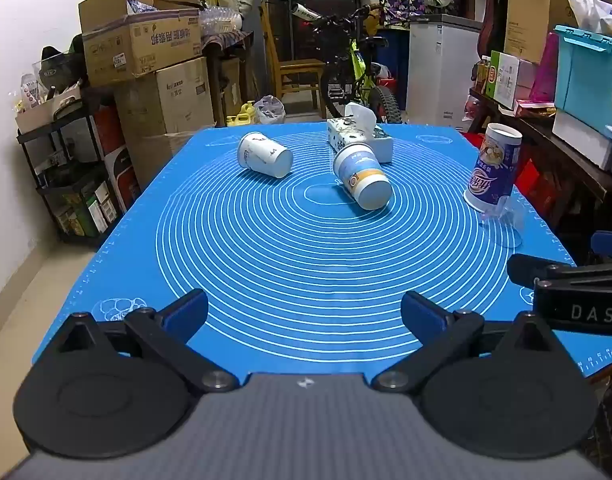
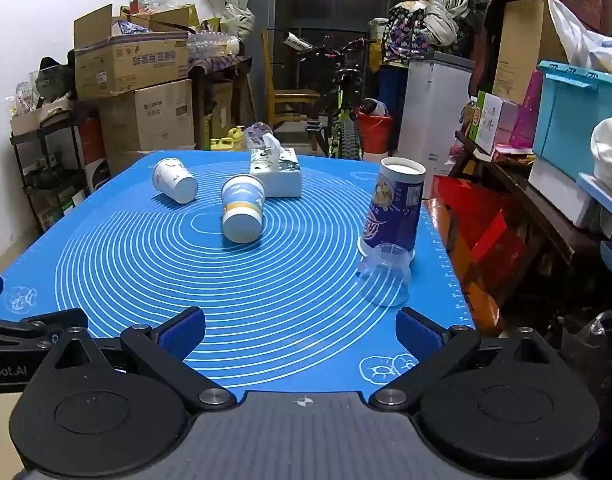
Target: Flip cup upside down
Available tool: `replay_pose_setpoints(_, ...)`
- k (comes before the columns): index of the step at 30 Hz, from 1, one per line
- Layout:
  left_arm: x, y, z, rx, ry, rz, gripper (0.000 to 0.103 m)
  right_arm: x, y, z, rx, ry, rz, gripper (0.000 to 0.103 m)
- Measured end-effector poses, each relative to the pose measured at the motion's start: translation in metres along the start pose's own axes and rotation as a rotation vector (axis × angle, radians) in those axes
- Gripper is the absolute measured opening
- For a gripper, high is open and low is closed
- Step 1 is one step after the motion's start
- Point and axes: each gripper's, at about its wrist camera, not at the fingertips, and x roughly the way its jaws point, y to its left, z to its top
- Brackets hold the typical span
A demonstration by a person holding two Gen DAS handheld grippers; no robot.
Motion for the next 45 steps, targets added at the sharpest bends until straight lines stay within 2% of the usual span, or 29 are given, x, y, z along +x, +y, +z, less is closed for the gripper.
replay_pose_setpoints(1, -0.0002, 0.0002, 0.0000, -0.005, -0.004, -0.004, 0.101, -0.0011, 0.0022, -0.0002, -0.030, -0.013, -0.025, 0.101)
replay_pose_setpoints(45, -0.0026, -0.0041, -0.0015, 0.020, -0.016, -0.004, 0.101, 0.0024, -0.0064, -0.0041, 0.010, 0.008, 0.003, 0.101)
